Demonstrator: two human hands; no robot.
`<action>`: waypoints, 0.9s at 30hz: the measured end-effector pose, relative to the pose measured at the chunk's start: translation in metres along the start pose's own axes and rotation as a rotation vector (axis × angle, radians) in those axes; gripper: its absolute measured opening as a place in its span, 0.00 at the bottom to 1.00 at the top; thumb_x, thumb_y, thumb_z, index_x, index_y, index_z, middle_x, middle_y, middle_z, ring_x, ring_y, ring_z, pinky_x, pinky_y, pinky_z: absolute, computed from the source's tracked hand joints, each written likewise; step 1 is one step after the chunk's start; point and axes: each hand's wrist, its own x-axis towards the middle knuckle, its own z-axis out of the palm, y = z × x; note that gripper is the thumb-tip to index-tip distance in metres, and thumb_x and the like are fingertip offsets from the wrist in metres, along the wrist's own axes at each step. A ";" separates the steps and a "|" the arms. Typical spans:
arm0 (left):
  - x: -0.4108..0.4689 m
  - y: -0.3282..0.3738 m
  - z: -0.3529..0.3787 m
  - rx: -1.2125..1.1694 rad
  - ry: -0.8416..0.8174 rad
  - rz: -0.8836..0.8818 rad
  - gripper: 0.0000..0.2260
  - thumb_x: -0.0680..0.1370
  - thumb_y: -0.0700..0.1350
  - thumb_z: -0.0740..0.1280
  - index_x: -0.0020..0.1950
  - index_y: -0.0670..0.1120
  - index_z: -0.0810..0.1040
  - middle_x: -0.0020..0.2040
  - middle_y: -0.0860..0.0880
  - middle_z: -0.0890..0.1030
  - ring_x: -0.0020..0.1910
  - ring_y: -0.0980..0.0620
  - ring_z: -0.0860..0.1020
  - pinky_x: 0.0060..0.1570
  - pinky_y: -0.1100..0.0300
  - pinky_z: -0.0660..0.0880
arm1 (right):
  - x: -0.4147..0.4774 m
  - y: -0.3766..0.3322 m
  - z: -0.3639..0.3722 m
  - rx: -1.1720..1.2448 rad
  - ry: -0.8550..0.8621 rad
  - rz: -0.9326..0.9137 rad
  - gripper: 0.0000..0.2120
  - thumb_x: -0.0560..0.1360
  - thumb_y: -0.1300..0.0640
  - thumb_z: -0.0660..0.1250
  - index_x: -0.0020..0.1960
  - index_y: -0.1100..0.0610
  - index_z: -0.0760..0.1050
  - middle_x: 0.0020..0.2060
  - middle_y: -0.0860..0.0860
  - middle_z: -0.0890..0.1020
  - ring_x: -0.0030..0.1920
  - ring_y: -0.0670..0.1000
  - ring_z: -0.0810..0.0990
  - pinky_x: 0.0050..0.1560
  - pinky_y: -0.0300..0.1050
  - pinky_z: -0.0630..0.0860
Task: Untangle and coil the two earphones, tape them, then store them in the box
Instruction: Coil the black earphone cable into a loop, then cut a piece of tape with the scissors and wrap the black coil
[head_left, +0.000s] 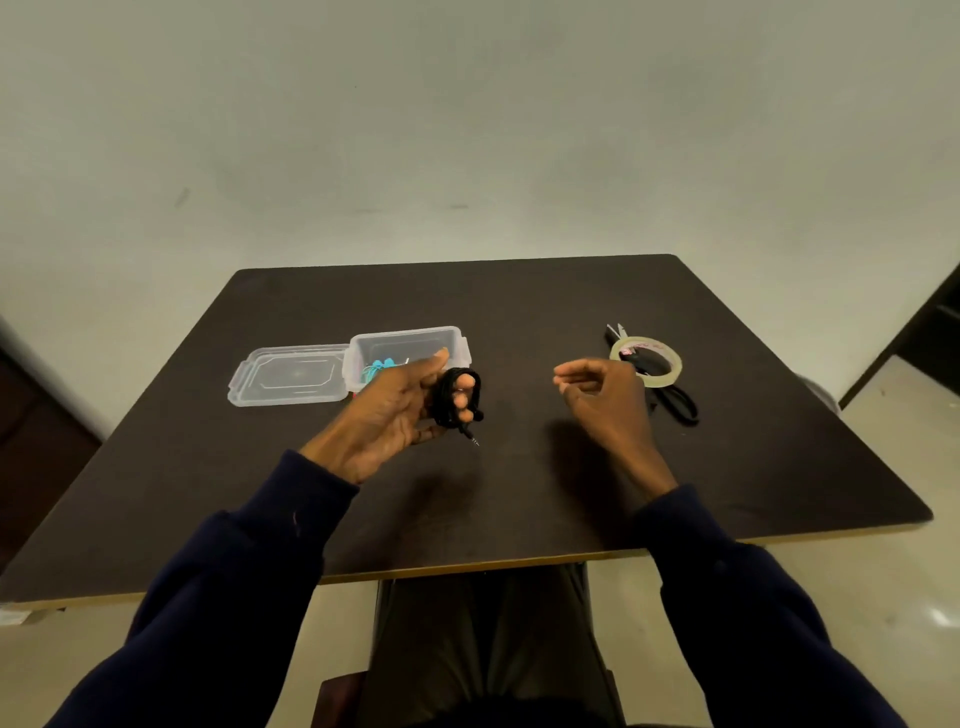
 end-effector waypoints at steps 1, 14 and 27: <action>0.003 0.000 0.004 -0.020 -0.006 -0.006 0.15 0.82 0.54 0.64 0.53 0.43 0.83 0.49 0.44 0.82 0.46 0.49 0.83 0.59 0.51 0.74 | 0.004 0.003 -0.006 -0.029 -0.006 -0.002 0.08 0.76 0.65 0.72 0.53 0.57 0.84 0.45 0.49 0.86 0.46 0.42 0.84 0.48 0.32 0.79; 0.047 -0.005 0.033 -0.127 -0.063 -0.051 0.19 0.80 0.56 0.65 0.62 0.43 0.83 0.58 0.42 0.84 0.60 0.44 0.80 0.61 0.50 0.70 | 0.046 0.039 -0.076 -0.170 0.048 0.014 0.14 0.75 0.72 0.68 0.52 0.57 0.86 0.45 0.48 0.86 0.43 0.38 0.82 0.49 0.30 0.79; 0.093 -0.010 0.054 -0.127 -0.043 -0.093 0.20 0.80 0.56 0.64 0.63 0.44 0.82 0.62 0.42 0.83 0.61 0.46 0.81 0.65 0.50 0.69 | 0.075 0.062 -0.084 -0.287 -0.086 -0.030 0.14 0.72 0.64 0.78 0.56 0.57 0.84 0.46 0.49 0.86 0.45 0.40 0.83 0.51 0.36 0.81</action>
